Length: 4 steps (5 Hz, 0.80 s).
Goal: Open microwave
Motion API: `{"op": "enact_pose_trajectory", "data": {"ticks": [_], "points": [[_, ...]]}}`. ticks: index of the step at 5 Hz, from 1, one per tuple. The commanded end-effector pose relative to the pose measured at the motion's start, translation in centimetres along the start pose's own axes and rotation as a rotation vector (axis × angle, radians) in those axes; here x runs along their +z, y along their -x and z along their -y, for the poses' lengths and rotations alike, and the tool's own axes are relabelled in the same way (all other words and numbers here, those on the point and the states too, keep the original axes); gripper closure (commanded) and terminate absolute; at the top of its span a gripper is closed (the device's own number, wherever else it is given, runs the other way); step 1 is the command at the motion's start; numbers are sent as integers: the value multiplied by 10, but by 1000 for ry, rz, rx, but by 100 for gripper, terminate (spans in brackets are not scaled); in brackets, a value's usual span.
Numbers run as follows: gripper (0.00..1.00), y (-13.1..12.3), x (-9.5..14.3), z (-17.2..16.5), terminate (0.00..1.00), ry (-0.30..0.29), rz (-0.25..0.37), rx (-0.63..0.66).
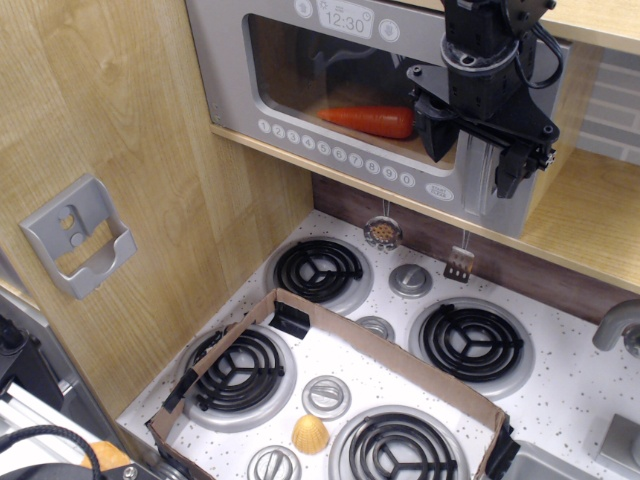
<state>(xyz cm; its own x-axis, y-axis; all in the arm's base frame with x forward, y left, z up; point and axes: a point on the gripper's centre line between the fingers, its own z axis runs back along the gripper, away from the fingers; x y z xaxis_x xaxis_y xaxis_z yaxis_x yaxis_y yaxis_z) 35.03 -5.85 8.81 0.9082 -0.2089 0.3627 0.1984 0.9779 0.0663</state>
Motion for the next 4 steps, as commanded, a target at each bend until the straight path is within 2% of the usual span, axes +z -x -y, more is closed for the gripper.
{"op": "enact_pose_trajectory", "data": {"ticks": [1, 4], "points": [[100, -14, 12, -3, 0, -2, 48, -8], [100, 14, 13, -8, 0, -59, 14, 50]]}}
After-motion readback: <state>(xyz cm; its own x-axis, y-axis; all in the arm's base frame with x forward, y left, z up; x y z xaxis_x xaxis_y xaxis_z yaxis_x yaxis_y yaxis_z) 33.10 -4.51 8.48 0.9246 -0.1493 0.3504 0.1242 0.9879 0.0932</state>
